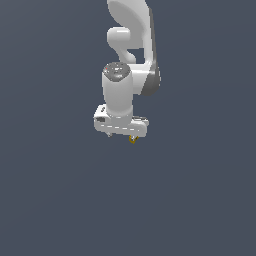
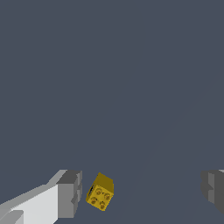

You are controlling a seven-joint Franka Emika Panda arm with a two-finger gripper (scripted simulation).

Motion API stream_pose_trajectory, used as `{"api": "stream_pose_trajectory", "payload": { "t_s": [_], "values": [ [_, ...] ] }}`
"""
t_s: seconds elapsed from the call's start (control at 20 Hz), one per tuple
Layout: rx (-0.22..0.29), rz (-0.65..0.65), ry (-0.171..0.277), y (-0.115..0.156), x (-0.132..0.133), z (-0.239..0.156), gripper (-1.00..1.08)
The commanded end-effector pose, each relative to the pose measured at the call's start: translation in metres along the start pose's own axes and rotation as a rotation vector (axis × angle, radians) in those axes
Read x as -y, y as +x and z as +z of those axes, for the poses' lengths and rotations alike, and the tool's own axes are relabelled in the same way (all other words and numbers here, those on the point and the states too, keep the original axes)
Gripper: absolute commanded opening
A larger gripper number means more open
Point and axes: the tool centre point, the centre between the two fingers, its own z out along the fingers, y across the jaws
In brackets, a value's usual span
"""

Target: Pick up the object and move it to a goal position.

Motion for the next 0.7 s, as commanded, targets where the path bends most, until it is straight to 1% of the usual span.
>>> {"api": "stream_pose_trajectory", "payload": {
  "t_s": [0.0,0.65],
  "values": [
    [0.002,0.039,0.001,-0.007,0.005,0.007,1.0],
    [0.016,0.324,-0.003,-0.058,0.031,0.054,1.0]
  ]
}}
